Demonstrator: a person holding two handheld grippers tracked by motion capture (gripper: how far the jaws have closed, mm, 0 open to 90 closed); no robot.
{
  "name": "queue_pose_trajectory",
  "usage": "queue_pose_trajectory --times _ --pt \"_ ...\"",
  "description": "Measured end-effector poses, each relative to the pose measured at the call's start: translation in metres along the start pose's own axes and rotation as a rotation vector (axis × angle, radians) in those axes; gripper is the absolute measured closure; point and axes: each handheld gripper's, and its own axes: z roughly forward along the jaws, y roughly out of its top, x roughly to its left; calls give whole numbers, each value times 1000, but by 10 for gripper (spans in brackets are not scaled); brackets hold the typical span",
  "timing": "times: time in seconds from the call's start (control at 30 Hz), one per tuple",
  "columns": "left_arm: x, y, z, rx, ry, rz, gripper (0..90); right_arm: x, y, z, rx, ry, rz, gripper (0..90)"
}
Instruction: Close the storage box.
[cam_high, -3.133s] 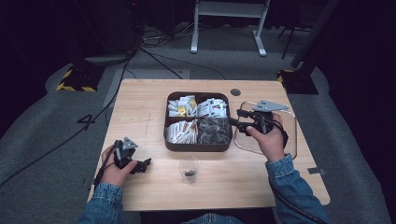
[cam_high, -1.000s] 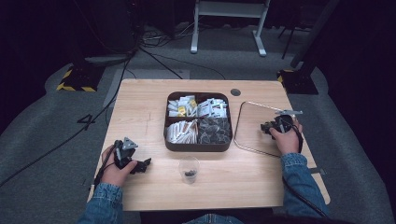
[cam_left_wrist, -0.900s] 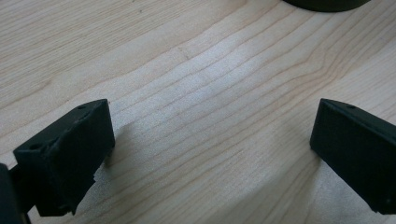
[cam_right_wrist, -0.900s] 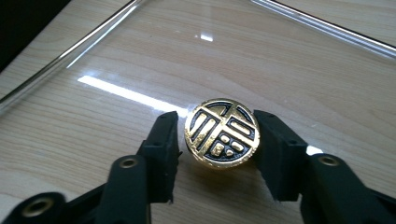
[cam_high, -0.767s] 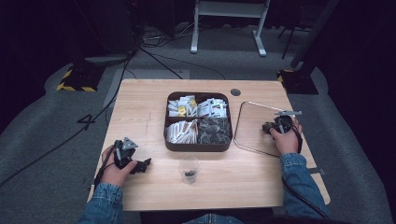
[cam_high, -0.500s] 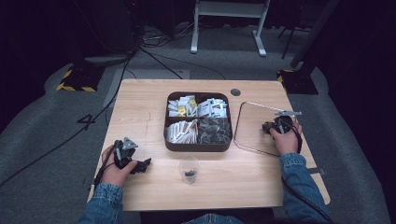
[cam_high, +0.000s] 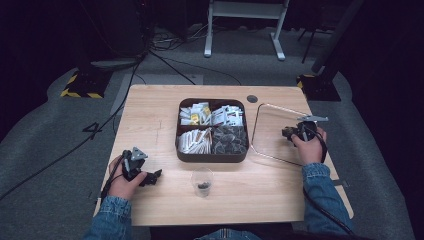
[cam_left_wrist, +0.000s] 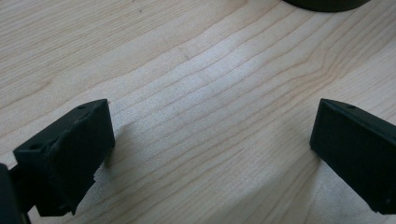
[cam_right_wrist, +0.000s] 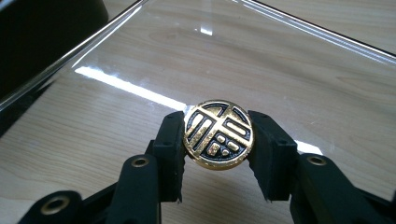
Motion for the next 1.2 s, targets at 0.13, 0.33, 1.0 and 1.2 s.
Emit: queue_pose_trajectory --times 0.13,0.33,1.0,1.2 --pt "0 0 0 0 0 0 3 0 4 -7 -8 17 17 585" --pt "0 0 0 1 -2 -3 2 2 10 -14 -21 27 19 585" --pt "0 0 0 0 0 -1 3 18 32 -38 -81 81 -7 586" --pt "-1 2 1 1 15 -14 0 27 41 -43 -90 100 -23 586"
